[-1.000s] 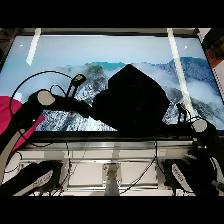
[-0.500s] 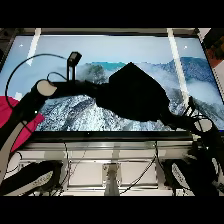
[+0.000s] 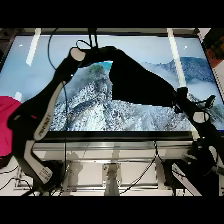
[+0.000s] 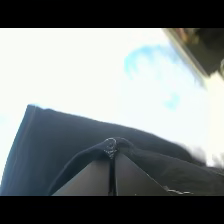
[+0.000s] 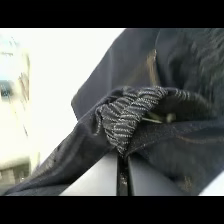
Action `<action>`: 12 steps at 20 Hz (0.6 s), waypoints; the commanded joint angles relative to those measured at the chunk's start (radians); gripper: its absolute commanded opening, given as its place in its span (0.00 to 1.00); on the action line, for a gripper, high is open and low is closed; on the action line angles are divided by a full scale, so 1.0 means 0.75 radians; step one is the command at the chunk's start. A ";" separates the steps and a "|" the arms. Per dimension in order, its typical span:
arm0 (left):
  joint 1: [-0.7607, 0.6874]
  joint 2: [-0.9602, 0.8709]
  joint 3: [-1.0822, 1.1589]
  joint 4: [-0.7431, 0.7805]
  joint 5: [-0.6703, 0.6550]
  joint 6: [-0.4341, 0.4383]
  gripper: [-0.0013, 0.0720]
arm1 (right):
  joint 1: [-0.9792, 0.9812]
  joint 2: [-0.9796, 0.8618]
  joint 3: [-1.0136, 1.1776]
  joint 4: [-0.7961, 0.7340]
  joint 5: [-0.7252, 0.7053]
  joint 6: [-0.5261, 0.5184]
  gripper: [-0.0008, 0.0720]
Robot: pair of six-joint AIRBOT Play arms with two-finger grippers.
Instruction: Fold the clothes and pants, and hang the long-sleeved shirts on hangers.
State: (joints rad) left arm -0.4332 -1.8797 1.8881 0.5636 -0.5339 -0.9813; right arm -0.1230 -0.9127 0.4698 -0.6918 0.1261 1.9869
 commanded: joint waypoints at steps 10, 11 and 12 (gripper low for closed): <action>-0.046 -0.173 0.199 -0.260 0.409 0.262 0.95 | -0.224 -0.454 0.505 -0.207 0.160 -0.373 0.72; -0.018 -0.127 0.199 -0.230 0.303 0.262 0.95 | -0.323 -0.454 0.574 -0.248 0.382 -0.478 0.70; 0.015 -0.074 0.199 -0.228 0.167 0.261 0.95 | -0.416 -0.454 0.636 -0.277 0.587 -0.576 0.70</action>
State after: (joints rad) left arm -0.4633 -2.0071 2.0350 0.3508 -0.2398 -0.7914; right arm -0.2790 -1.2396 0.8230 -0.8085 0.1337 1.7645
